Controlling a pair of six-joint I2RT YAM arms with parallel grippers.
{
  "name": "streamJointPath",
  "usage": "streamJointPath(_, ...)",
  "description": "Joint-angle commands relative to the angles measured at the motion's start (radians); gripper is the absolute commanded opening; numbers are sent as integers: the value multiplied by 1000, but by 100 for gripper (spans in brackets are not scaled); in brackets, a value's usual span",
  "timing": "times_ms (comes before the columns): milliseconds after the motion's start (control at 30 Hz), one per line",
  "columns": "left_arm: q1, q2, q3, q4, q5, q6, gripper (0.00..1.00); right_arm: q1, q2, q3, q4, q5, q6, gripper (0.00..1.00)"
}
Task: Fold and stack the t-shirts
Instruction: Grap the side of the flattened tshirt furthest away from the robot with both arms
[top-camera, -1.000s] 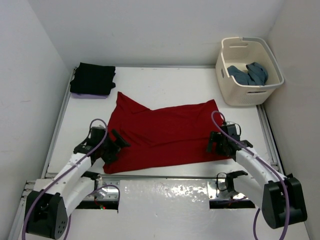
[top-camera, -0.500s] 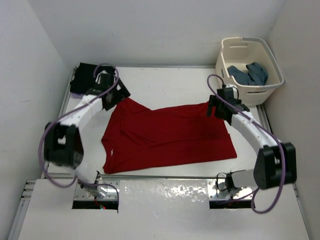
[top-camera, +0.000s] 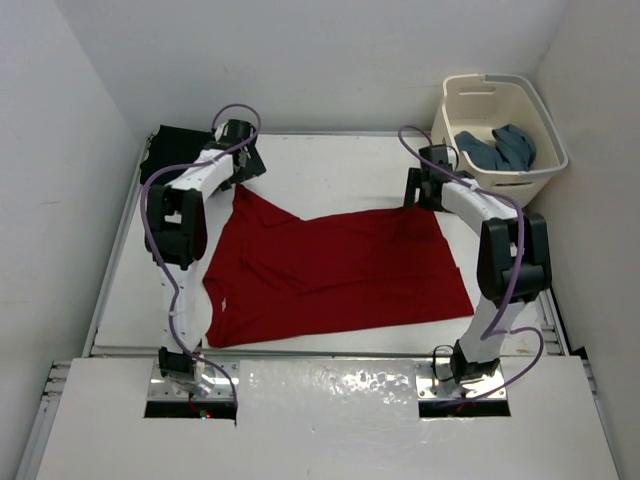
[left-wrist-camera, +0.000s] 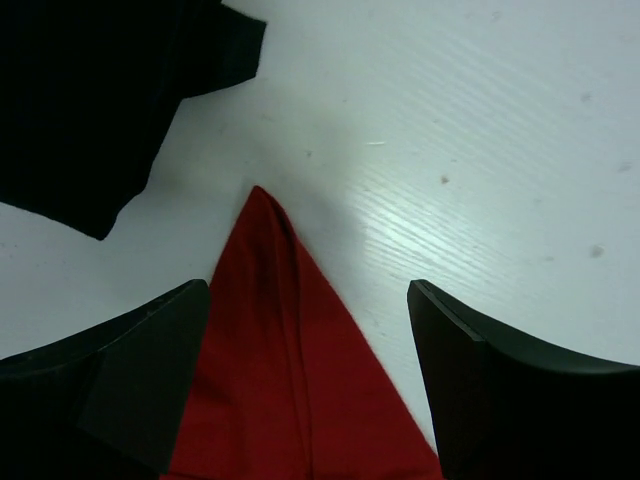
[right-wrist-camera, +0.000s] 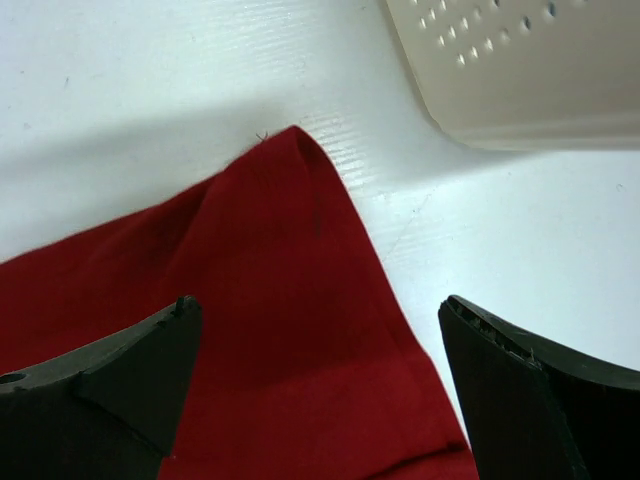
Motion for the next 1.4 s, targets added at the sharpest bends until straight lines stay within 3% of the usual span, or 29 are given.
streamJointPath(0,11,24,39,-24,-66,35,79,-4,45,76,13,-5,-10,99)
streamJointPath(233,11,110,115,30,-55,47,71,-4,110,107,14,-29,-10,99)
streamJointPath(400,11,165,115,32,-35,44,57,-4,127,116,20,-18,-15,99)
streamJointPath(500,11,182,118,35,-37,44,43,-4,154,142,14,-24,-20,99)
streamJointPath(533,11,187,120,32,-38,44,32,-4,171,158,14,-21,-17,99)
streamJointPath(600,12,184,114,29,-44,41,20,-4,188,178,20,-7,-3,99)
streamJointPath(633,12,178,109,29,-47,38,4,-4,197,205,20,-4,16,99)
streamJointPath(667,12,174,105,33,-50,35,0,-4,217,218,25,-2,25,99)
streamJointPath(900,12,102,26,87,-43,37,0,-1,301,288,51,109,140,98)
streamJointPath(1133,12,10,-26,128,-41,41,0,-3,378,340,31,146,187,83)
streamJointPath(1233,12,-32,-56,134,-26,40,0,-3,383,316,40,160,194,66)
streamJointPath(1267,12,-45,-69,142,-21,40,0,-1,384,310,46,177,194,52)
streamJointPath(1367,12,-106,-128,162,-3,37,0,-3,383,301,59,183,185,32)
